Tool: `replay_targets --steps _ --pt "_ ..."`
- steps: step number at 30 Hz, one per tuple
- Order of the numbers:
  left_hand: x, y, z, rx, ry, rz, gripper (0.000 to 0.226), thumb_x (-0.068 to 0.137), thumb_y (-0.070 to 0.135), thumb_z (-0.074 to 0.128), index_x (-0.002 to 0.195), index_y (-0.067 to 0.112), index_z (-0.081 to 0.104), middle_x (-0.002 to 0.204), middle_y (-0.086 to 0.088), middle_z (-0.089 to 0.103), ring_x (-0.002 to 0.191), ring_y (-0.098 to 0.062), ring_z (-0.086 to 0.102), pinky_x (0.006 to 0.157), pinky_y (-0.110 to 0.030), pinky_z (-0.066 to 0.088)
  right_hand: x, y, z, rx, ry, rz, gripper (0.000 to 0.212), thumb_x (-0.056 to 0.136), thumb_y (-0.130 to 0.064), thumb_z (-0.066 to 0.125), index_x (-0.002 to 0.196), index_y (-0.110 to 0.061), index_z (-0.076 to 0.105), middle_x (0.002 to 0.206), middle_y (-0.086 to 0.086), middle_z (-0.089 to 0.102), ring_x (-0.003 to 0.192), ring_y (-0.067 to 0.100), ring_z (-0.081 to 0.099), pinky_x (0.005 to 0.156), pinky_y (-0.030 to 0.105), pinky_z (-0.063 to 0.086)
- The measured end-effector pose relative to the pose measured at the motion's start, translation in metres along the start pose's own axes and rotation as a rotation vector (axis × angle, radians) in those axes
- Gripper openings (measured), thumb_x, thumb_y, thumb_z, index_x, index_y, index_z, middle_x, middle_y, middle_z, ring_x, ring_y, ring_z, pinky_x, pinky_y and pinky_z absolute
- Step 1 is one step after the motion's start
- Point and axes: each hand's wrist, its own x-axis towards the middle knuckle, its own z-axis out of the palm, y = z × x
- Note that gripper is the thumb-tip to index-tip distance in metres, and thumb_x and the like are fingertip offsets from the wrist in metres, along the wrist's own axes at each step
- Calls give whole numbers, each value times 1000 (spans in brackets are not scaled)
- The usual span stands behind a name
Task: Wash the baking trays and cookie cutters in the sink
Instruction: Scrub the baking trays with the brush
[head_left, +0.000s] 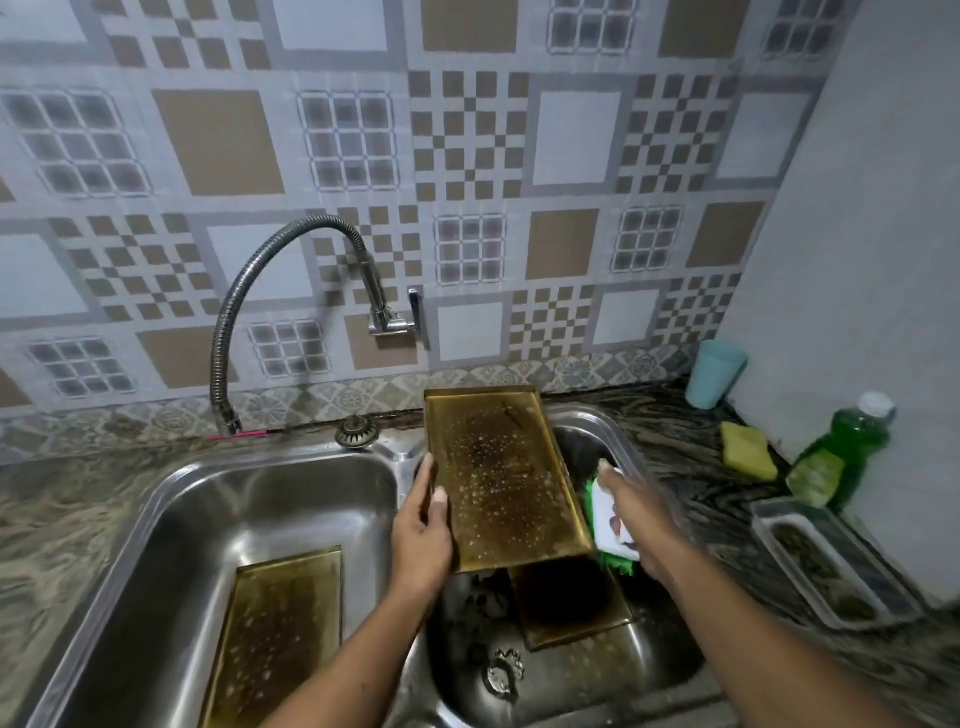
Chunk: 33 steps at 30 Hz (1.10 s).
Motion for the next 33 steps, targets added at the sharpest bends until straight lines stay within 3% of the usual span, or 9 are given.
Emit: replay_targets --steps 1,2,4,6,10,14,23,30,33 --pt "-1 0 6 -3 -20 -19 47 105 10 47 147 32 46 142 20 49 114 23 49 86 6 36 -4 3 -2 -55 -78 43 44 90 -62 59 111 -25 71 114 27 64 60 21 50 56 26 35" --pt "-3 -1 14 -1 -41 -30 47 105 9 46 147 31 46 141 18 51 109 23 51 88 3 38 -6 7 -5 -91 -129 64 47 86 -69 58 102 -28 73 80 14 70 63 22 55 58 27 38" --pt "-5 -9 23 29 -91 -64 48 106 11 46 150 29 44 148 12 48 124 7 50 108 -13 37 -6 12 -7 -60 -151 36 47 88 -64 58 86 -20 75 70 4 71 67 27 64 63 36 50" --pt "-5 -21 33 65 -125 -117 49 106 15 45 151 32 41 152 10 45 139 -8 42 119 -31 31 -10 9 -15 -41 -136 -17 40 97 -48 57 88 -15 78 82 4 77 81 27 73 78 42 57" --pt "-14 -32 51 162 -125 -149 50 106 17 43 151 38 37 144 18 44 144 -14 37 119 -32 28 -16 3 -30 -60 -124 -113 32 98 -37 59 87 -12 77 83 7 78 72 18 74 58 23 51" --pt "-22 -26 73 185 -185 -288 58 106 40 41 158 40 14 160 4 31 149 -23 29 122 -45 23 -9 4 -39 -199 -29 -306 27 94 -29 66 83 -6 76 84 10 76 86 23 72 65 21 45" --pt "-13 12 153 -162 -158 -423 47 97 43 58 140 40 39 127 -7 67 107 -31 69 91 -58 56 -20 27 -34 -831 -51 -600 21 90 -42 57 98 -26 69 114 -1 51 96 26 62 70 30 46" --pt "-20 1 170 202 80 -198 86 94 19 58 160 35 6 137 -3 54 122 -25 58 108 -37 44 -20 42 -46 -656 -175 -687 20 83 -36 65 98 -24 71 116 -1 54 104 21 60 80 28 48" --pt "-22 -1 175 248 51 -100 79 96 9 52 159 36 15 132 8 52 89 10 59 90 -17 47 -6 36 -68 -510 -104 -677 10 84 -35 65 93 -30 69 95 -9 61 89 13 62 75 29 49"
